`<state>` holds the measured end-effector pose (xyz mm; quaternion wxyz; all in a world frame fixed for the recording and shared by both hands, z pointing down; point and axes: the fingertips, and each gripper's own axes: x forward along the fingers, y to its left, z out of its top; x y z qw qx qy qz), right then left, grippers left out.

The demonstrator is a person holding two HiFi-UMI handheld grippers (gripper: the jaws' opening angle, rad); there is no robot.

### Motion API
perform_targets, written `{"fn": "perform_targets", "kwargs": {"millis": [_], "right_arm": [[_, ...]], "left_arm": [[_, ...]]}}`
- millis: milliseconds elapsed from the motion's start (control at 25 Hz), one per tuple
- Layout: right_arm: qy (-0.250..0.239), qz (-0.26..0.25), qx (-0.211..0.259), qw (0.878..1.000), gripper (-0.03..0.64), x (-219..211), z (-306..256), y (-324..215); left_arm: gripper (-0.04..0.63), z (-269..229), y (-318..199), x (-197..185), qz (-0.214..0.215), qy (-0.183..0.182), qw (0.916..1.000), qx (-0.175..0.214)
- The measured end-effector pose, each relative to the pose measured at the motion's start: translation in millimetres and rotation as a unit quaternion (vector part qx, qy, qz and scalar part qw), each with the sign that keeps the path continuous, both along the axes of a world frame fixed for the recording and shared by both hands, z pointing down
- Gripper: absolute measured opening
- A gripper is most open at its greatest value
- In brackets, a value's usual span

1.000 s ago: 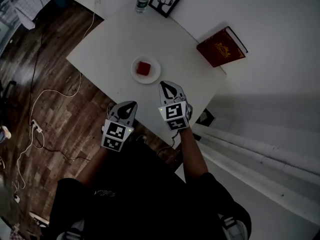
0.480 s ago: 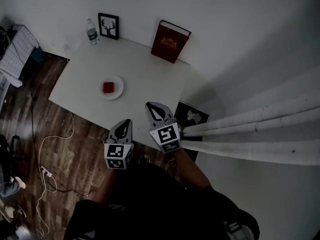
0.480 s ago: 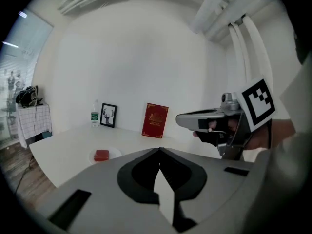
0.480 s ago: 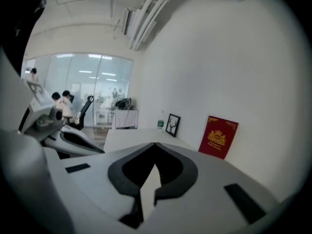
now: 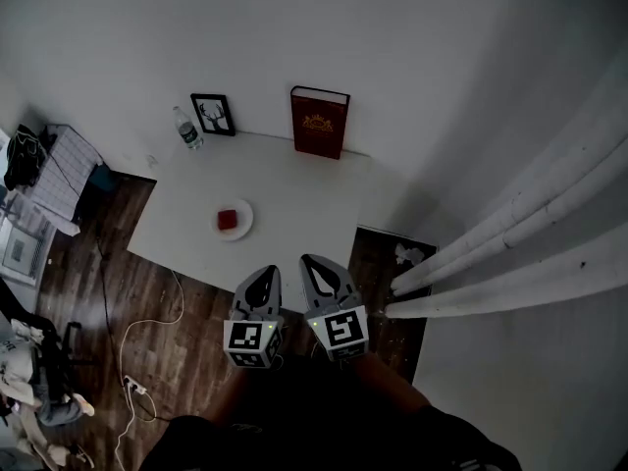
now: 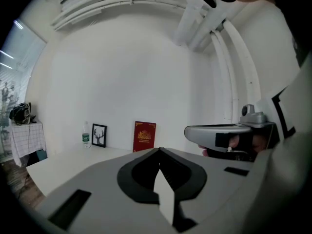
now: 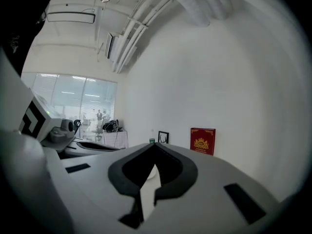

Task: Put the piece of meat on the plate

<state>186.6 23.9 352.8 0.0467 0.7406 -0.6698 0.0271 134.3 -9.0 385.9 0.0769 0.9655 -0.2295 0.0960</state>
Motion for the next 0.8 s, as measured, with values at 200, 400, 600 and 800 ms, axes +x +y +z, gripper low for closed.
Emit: {"fn": "perform_targets", "kwargs": {"millis": [200,400,600,800], "right_arm": [[-0.016,0.009,0.015,1.000,0.021,-1,-5,21],[-0.010,0.019,0.022,1.000,0.021,6,-9,34],[-0.004,0.021,0.022,1.000,0.021,8,-11,38],[-0.006,0.020,0.019,1.000,0.021,6,-7,32]], "left_arm": [[0.003,-5,20,14,0.032,0.008,0.9994,0.007],[0.003,-7,32,23,0.054,0.010,0.9984,0.009],[0.003,-7,36,27,0.061,0.010,0.9980,0.008],[0.003,-4,36,28,0.069,0.002,0.9976,0.009]]}}
